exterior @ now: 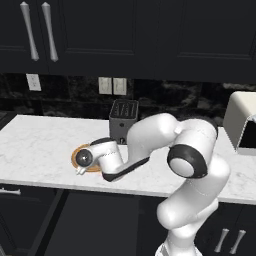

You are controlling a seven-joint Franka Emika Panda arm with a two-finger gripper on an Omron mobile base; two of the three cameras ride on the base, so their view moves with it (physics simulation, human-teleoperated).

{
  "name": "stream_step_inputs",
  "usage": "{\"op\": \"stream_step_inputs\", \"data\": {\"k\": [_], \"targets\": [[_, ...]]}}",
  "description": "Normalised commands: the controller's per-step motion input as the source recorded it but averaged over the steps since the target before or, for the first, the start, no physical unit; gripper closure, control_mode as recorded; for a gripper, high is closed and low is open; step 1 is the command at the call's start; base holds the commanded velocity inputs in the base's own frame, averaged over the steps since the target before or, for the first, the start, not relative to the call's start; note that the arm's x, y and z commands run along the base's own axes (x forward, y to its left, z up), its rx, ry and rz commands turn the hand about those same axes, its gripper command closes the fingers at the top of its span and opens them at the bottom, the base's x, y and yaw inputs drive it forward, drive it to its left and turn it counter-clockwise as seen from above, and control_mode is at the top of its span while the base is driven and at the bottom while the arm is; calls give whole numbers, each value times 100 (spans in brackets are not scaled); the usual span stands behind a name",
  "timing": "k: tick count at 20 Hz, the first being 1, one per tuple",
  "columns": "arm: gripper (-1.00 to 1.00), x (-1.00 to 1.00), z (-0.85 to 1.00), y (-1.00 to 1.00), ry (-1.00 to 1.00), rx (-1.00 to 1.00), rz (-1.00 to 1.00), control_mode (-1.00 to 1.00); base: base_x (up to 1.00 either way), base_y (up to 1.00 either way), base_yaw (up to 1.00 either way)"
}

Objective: Pick up the knife from the drawer and place it on the cutting board. Then place the meat from the plate to the cutting board.

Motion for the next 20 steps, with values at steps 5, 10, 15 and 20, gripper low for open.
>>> {"op": "stream_step_inputs", "data": {"k": [5,10,15,20], "targets": [[100,-30,81,-36,0,-1,-7,-100,0,0,0],[100,-19,77,-32,2,-3,-8,-100,0,0,0],[100,-2,35,-62,2,-6,-3,-100,0,0,0],[100,-11,8,-95,0,0,0,-100,0,0,0]]}}
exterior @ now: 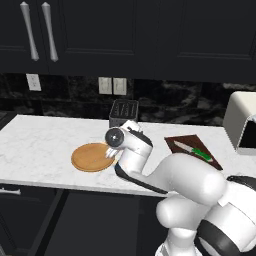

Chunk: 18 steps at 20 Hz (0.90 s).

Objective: Pick up the knife from the drawer and place it on the cutting board. Then place the meat from the plate to the cutting board.

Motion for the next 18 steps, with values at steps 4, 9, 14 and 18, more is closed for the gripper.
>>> {"op": "stream_step_inputs", "data": {"k": [4,9,14,18], "targets": [[100,-24,0,-100,0,0,0,-100,0,0,0],[100,-15,0,-99,6,4,0,-100,0,0,0],[100,0,0,-97,14,9,0,-100,0,0,0],[100,0,0,-78,1,0,0,-100,0,0,0]]}}
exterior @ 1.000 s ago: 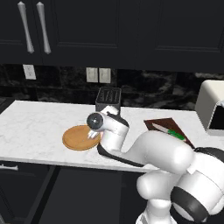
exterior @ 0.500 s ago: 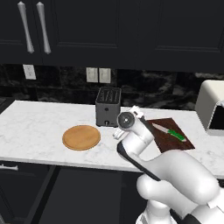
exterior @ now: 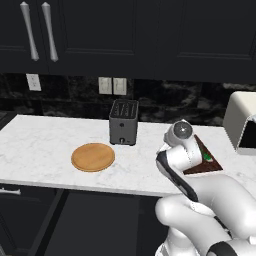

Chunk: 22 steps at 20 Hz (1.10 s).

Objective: Pick up the knife from the drawer and place it on the cutting board. Then place the meat from the plate to the cutting board.

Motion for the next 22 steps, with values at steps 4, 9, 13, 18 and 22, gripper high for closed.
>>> {"op": "stream_step_inputs", "data": {"k": [4,9,13,18,22], "targets": [[100,0,0,-62,-5,0,0,-100,0,0,0],[100,11,-17,-46,2,0,3,-100,0,0,0],[100,12,-37,-24,0,-2,0,-100,0,0,0],[100,11,-42,0,0,-6,-6,-100,0,0,0],[100,14,-32,0,2,-1,-6,-100,0,0,0]]}}
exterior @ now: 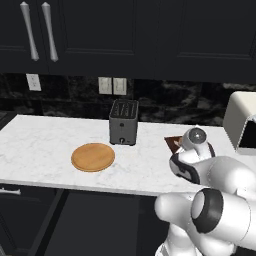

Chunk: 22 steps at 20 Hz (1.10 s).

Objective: Pick up the knife from the drawer and place it on the cutting board. Then place the meat from the plate to the cutting board.

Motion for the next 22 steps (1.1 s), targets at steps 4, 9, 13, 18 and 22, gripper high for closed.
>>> {"op": "stream_step_inputs", "data": {"k": [4,9,13,18,22], "targets": [[100,1,-45,0,0,0,0,-100,0,0,0],[100,0,-49,-1,0,0,0,-100,0,0,0],[100,0,-48,0,0,0,0,-100,0,0,0],[100,0,-49,0,0,0,0,-100,0,0,0],[100,0,-45,-2,0,0,0,-100,0,0,0]]}}
